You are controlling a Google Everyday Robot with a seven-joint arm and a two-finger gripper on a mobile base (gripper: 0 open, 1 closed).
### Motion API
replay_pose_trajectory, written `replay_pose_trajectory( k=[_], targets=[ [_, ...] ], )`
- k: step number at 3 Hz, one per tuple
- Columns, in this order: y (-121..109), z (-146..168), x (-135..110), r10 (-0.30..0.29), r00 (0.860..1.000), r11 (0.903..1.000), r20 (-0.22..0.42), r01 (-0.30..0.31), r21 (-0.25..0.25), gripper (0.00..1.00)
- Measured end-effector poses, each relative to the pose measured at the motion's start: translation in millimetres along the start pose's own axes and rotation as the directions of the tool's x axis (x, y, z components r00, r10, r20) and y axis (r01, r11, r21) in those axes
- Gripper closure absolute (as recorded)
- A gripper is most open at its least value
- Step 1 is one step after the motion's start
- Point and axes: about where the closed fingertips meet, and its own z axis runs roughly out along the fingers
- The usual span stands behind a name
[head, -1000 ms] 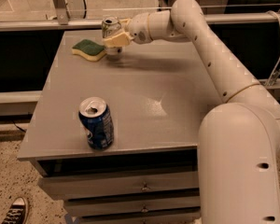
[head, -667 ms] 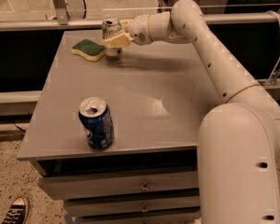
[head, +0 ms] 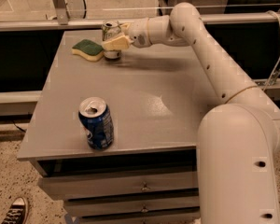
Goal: Move 7up can near sponge
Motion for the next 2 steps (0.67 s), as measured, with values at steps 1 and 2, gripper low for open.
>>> replay_pose_trajectory(
  k=[1,2],
  targets=[
    [1.0,1.4,1.5,0.007,1.000,1.0000,0.001,-0.007,-0.006,0.07],
    [1.1,-1.2,1.9,0.009,1.000,1.0000,-0.001,-0.009,-0.003,0.00]
  ],
)
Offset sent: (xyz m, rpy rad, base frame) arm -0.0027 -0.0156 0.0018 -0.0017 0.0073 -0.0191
